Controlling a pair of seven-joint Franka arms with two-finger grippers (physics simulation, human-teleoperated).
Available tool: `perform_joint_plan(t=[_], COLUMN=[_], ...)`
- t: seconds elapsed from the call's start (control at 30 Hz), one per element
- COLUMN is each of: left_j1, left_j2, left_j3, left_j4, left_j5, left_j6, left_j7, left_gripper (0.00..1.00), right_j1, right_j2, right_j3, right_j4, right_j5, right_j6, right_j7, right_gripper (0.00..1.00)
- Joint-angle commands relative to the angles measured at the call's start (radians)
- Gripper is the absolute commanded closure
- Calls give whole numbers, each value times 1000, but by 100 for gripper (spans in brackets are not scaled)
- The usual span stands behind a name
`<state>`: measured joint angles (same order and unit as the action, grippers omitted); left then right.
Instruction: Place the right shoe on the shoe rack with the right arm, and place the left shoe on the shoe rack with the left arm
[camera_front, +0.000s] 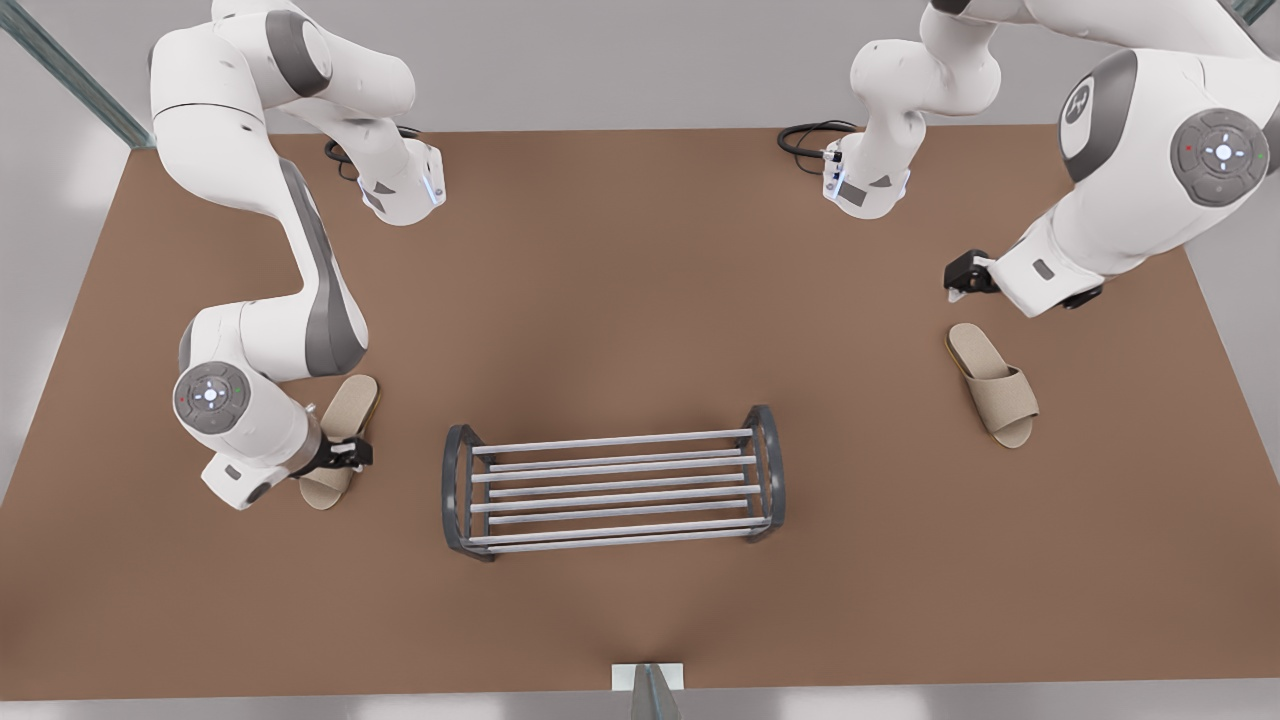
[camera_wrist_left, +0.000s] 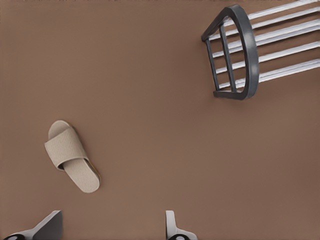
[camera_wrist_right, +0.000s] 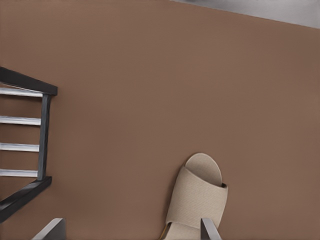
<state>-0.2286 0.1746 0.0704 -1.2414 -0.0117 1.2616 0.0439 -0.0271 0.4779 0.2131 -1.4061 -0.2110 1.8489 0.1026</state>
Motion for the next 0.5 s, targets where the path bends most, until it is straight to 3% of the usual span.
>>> perform_joint_plan(t=[0.0, 0.07, 0.17, 0.23, 0.33, 0.4, 0.47], left_j1=[0, -4, -399, -572, -612, -610, -610], left_j2=[-4, 3, 78, 102, 16, -18, -58], left_j3=[0, 0, 2, 2, 6, 58, 129], left_j4=[0, 2, -1, -223, -628, -800, -978], left_j5=[1, 1, 216, 496, 733, 788, 934], left_j6=[21, 10, -53, 59, 376, 553, 775], left_j7=[-4, -7, -1248, -1599, -1911, -2085, -2456], left_gripper=[0, 0, 0, 0, 0, 0, 0], right_j1=[-1, 1, -175, -324, -514, -733, -1004], right_j2=[-2, -1, 53, 50, 50, 106, 260], right_j3=[0, 0, 0, 2, 2, 167, 426], right_j4=[-1, 1, -22, -71, -158, -177, -175], right_j5=[-8, -7, 110, 188, 332, 374, 340], right_j6=[23, 26, 38, 38, 38, 44, 81], right_j7=[14, -3, -196, -417, -790, -981, -1201], right_gripper=[0, 0, 0, 0, 0, 0, 0])
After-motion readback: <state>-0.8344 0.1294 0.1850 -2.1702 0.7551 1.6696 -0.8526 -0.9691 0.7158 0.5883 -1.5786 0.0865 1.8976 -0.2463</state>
